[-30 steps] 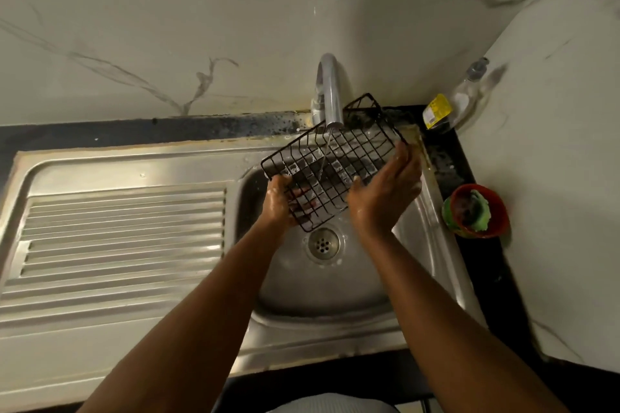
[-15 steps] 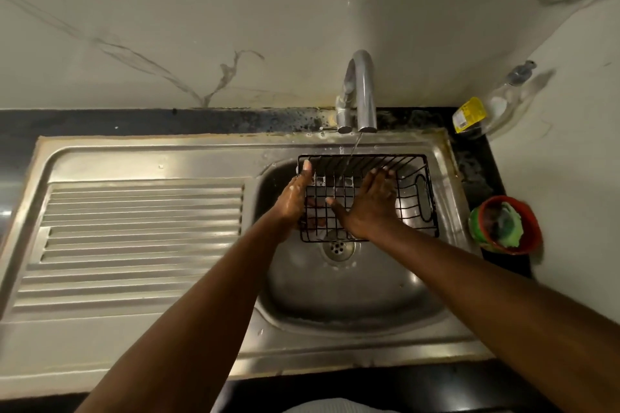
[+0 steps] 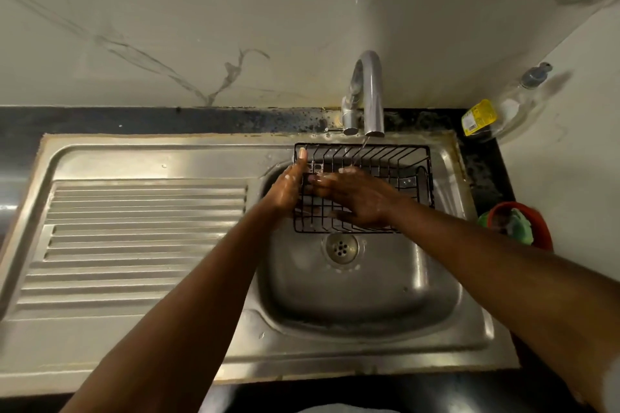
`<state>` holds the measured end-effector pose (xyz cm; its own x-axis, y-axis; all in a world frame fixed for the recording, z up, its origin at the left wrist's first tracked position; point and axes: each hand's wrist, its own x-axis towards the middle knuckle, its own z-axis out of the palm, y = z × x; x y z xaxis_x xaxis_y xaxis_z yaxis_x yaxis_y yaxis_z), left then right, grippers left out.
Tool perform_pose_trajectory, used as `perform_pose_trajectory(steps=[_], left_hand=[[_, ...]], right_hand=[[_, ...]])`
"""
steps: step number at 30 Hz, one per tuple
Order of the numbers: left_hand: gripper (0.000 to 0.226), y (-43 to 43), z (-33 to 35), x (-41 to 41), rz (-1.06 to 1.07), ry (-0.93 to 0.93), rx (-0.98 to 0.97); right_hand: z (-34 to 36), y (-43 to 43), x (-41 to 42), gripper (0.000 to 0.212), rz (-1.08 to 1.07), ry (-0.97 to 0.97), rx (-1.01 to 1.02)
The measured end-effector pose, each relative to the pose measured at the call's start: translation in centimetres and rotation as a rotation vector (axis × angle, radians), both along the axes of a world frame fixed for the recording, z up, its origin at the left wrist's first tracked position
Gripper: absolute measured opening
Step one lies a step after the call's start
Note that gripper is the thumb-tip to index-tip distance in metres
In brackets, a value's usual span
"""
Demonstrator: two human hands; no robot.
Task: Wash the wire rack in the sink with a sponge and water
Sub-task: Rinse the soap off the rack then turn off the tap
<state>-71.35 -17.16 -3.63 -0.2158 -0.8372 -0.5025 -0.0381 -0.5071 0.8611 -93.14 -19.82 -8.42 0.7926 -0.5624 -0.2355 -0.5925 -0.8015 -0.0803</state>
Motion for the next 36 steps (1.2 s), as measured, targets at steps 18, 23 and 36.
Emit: perform_pose_trajectory(steps=[18, 23, 36], left_hand=[[0.067, -0.2, -1.1, 1.2, -0.013, -0.086, 0.061], [0.061, -0.2, -0.7, 0.5, -0.031, -0.032, 0.115], [0.084, -0.8, -1.3, -1.2, -0.104, -0.041, 0.237]], right_hand=[[-2.4, 1.1, -0.9, 0.076, -0.008, 0.099, -0.056], [-2.1, 0.6, -1.3, 0.079, 0.007, 0.03, -0.031], [-2.8, 2.1, -0.3, 0.08, -0.287, -0.1, 0.042]])
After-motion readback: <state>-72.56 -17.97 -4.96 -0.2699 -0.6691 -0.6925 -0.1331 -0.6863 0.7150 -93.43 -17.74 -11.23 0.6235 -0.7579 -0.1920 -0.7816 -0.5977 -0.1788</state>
